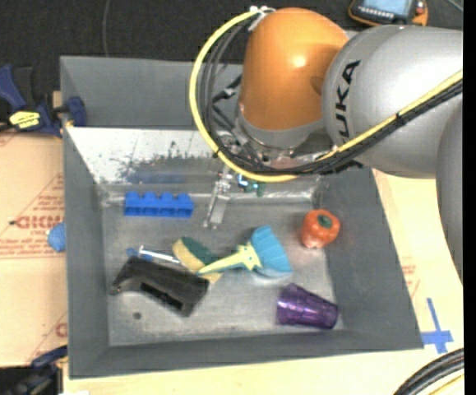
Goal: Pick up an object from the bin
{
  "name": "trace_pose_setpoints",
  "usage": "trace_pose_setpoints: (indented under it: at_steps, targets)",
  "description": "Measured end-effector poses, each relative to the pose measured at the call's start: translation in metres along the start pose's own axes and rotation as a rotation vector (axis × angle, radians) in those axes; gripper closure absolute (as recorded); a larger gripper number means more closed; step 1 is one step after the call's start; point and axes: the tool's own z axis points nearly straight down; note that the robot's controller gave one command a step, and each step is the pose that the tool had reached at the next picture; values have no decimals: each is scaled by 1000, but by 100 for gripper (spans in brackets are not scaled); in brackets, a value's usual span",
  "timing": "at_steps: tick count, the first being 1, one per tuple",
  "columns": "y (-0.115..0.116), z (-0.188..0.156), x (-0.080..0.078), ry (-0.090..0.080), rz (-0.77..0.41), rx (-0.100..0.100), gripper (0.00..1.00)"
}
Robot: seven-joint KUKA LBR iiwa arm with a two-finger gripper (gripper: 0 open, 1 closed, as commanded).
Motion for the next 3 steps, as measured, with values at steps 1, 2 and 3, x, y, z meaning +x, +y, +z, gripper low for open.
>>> trace_pose_setpoints:
  at_steps: [1,2,3]
  targets:
    - [-13,2,-26,1,75,2,0]
    - [3,48,-33,1,168,-1,0]
    - [2,48,-33,-2,181,-2,0]
